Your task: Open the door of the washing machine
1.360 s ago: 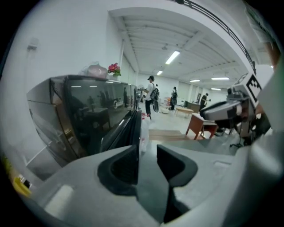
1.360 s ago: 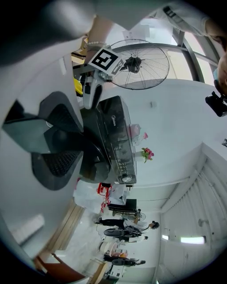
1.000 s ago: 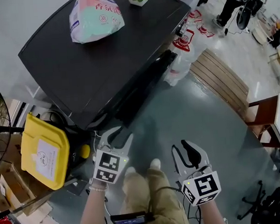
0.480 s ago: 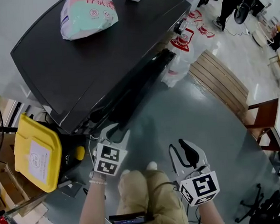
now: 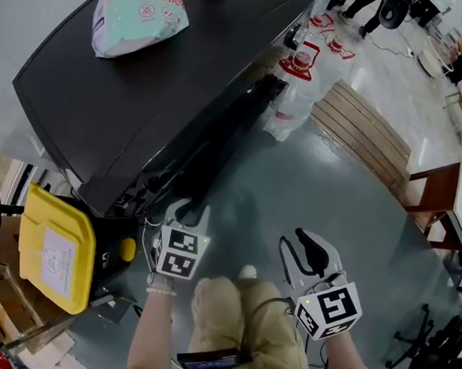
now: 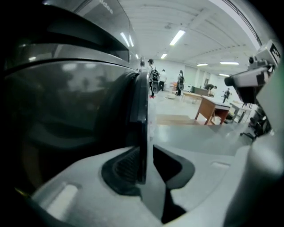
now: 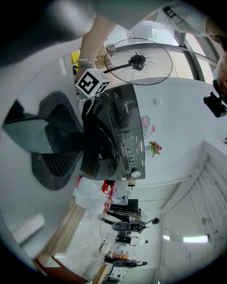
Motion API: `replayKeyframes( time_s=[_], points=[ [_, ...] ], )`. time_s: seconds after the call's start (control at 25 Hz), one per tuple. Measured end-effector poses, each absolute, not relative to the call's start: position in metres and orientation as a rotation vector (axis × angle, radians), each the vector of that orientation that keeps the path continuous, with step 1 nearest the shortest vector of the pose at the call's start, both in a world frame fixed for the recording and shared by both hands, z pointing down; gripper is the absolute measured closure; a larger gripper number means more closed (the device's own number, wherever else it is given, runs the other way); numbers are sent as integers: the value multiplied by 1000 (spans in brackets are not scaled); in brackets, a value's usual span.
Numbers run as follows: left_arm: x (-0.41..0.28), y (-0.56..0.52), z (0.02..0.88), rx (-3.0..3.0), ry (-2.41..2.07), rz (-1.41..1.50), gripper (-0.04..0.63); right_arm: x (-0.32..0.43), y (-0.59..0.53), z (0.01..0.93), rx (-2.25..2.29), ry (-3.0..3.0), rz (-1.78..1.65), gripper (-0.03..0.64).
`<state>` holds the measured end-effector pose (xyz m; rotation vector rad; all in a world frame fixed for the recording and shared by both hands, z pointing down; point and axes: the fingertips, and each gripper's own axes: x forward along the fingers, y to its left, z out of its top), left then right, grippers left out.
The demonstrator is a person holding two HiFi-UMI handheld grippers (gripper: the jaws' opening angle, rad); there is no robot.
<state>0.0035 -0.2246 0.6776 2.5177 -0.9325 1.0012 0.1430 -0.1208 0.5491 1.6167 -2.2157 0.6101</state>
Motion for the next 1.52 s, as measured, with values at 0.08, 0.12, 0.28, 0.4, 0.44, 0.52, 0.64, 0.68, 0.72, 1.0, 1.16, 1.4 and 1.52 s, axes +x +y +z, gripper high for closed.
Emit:
replayKeyframes(
  time_s=[0.08,0.12,0.28,0.4,0.44,0.52,0.64,0.68,0.72,1.0,1.16,1.4,1.52],
  points=[
    [2,-227,677,2504,-960,1005,548,144,-119,549,1613,-2218,611,503],
    [2,-228,677,2497,-963,1002,551,144,-119,548,1610,-2222,613,503],
    [2,-225,677,2489,-933,1016,555,143,-117,547,1614,-2240,632,503],
    [3,-224,677,2474,-938,1030,557,140,-117,545,1603,-2246,640,503],
    [3,-224,677,2465,-945,1029,557,139,-117,545,1597,-2247,642,503],
    [3,-224,677,2451,-957,1025,557,139,-118,544,1586,-2247,645,505],
    [4,-224,677,2439,-963,1020,557,141,-118,544,1576,-2244,647,503],
    [4,-224,676,2437,-963,1021,557,142,-118,544,1573,-2242,648,503],
    [4,-224,677,2436,-962,1024,558,142,-118,544,1572,-2242,649,503],
    [4,-222,677,2429,-944,1047,560,138,-118,545,1560,-2253,652,503],
    [7,-219,677,2424,-932,1060,560,137,-117,543,1557,-2257,654,503],
    [20,-206,677,2423,-870,1068,558,140,-115,542,1555,-2251,661,503],
    [25,-200,676,2411,-846,1073,557,139,-116,541,1540,-2251,662,503]
  ],
)
